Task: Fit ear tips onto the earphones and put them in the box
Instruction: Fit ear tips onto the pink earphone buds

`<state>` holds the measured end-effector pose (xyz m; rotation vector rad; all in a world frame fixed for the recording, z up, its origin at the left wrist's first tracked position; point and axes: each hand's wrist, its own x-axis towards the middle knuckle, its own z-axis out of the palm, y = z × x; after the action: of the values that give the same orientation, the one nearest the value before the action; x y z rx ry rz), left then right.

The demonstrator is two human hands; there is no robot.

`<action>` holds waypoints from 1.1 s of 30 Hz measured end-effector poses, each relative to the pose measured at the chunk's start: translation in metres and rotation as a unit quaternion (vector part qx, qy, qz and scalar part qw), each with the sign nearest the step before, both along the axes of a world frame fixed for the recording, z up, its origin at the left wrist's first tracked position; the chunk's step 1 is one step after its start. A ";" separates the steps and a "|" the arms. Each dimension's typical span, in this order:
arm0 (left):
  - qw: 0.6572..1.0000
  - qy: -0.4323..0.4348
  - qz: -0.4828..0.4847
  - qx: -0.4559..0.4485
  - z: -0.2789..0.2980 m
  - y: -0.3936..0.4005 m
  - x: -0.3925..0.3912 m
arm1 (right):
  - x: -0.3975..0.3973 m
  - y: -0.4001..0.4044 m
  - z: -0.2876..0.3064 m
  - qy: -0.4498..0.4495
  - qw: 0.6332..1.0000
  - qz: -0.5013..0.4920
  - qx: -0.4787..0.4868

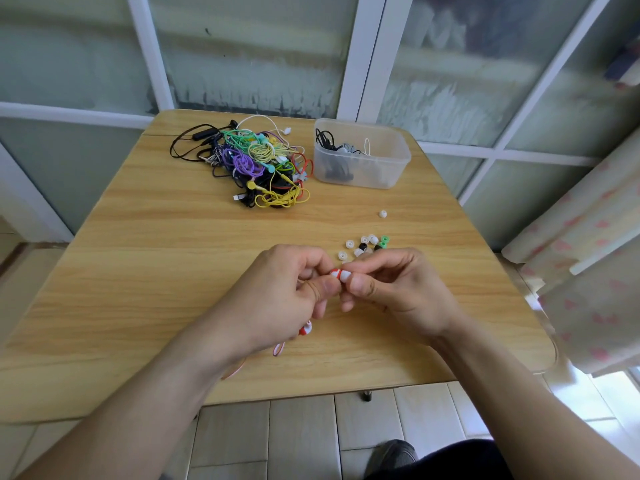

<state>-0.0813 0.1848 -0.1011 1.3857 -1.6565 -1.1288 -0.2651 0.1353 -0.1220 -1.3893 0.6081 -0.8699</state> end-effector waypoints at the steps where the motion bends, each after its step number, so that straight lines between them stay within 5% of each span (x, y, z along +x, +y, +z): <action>1: 1.000 0.005 -0.002 0.001 0.000 0.000 0.000 | 0.000 0.000 0.001 0.001 1.000 0.002 0.001; 16: 0.983 0.136 -0.051 0.113 0.002 -0.001 -0.001 | -0.008 -0.002 0.008 0.028 0.999 0.029 -0.028; 33: 0.999 0.013 -0.002 0.041 -0.003 0.000 -0.002 | -0.002 -0.005 -0.002 0.038 0.999 0.005 -0.032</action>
<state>-0.0834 0.1844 -0.1038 1.4122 -1.6109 -1.2244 -0.2676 0.1304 -0.1238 -1.4875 0.6350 -0.8377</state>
